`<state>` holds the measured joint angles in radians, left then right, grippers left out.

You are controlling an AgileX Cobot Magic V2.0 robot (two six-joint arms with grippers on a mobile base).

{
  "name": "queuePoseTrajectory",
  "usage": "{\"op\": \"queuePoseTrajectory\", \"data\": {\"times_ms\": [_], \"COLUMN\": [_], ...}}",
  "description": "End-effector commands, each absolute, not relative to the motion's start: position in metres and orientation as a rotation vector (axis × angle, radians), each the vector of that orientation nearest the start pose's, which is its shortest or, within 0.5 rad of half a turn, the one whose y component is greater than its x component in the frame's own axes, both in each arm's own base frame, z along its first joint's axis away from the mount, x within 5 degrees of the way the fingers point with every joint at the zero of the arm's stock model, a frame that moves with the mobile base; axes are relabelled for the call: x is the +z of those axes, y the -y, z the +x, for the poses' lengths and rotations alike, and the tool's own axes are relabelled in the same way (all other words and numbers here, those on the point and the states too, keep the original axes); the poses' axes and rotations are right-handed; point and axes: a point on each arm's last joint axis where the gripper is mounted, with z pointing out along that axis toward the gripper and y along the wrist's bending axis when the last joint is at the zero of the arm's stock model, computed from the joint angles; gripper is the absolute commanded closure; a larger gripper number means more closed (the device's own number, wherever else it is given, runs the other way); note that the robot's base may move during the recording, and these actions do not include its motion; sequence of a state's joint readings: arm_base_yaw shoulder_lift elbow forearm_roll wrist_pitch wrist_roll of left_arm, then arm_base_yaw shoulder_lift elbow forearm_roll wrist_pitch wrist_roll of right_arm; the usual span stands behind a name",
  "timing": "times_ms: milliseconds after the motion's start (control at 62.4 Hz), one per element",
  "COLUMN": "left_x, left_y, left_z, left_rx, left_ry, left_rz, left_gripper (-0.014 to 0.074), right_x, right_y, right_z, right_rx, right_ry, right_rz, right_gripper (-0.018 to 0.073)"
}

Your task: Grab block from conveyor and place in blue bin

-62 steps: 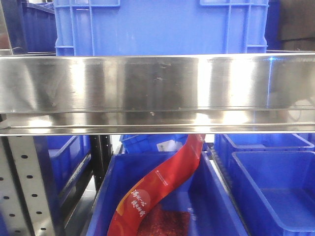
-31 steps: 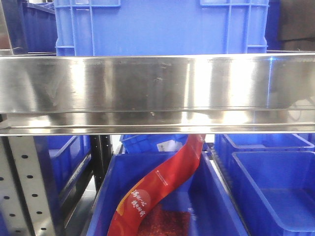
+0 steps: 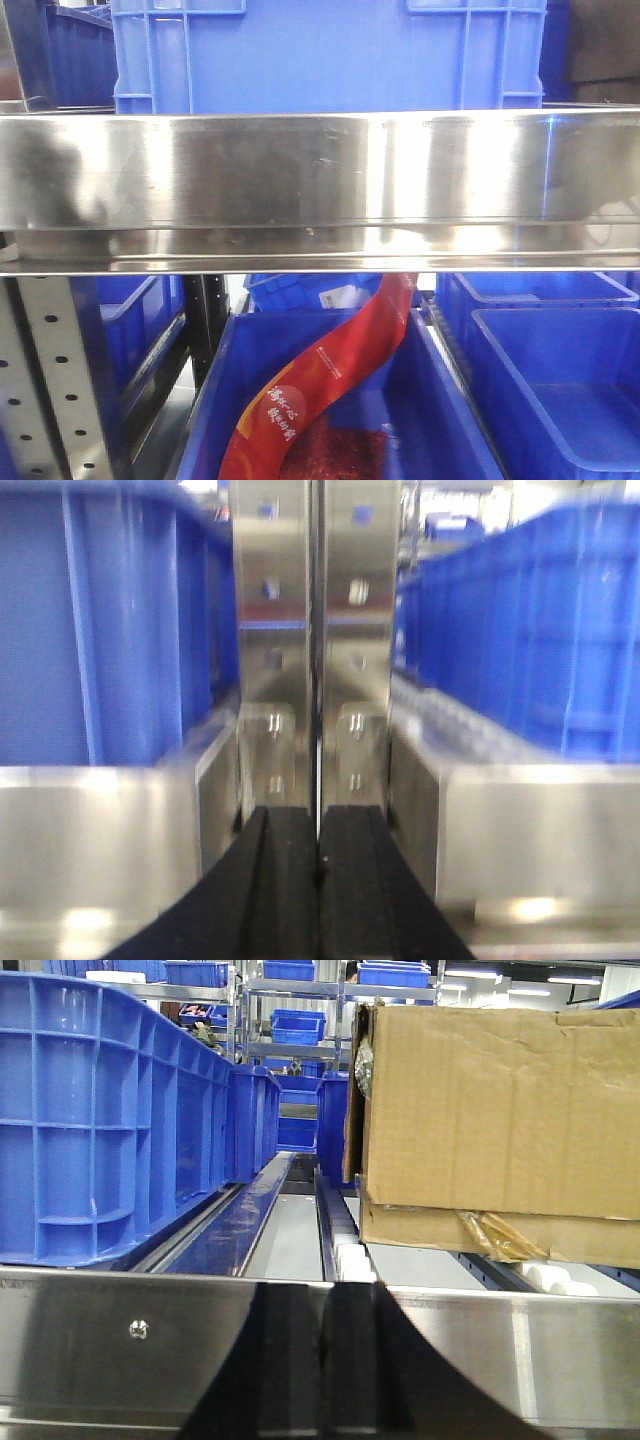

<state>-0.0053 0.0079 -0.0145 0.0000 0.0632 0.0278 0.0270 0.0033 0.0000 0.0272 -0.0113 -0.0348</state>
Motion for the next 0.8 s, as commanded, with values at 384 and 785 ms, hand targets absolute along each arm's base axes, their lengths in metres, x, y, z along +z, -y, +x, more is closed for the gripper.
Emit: {"op": "queuePoseTrajectory", "data": {"times_ms": [384, 785], "left_x": [0.2152, 0.21], "left_y": [0.0003, 0.0004], "left_z": [0.056, 0.0564], "left_rx": [0.007, -0.034], "left_ry": [-1.462, -1.519], "left_rz": [0.014, -0.022], "left_gripper": [0.0707, 0.0707], "right_x": [0.216, 0.216], "right_y": [-0.0011, -0.0011], "right_z": [0.0558, 0.0558], "right_rx": [0.007, 0.007], "right_ry": [-1.452, -1.452], "right_rz": [-0.024, -0.024], "right_gripper": [0.072, 0.072]}}
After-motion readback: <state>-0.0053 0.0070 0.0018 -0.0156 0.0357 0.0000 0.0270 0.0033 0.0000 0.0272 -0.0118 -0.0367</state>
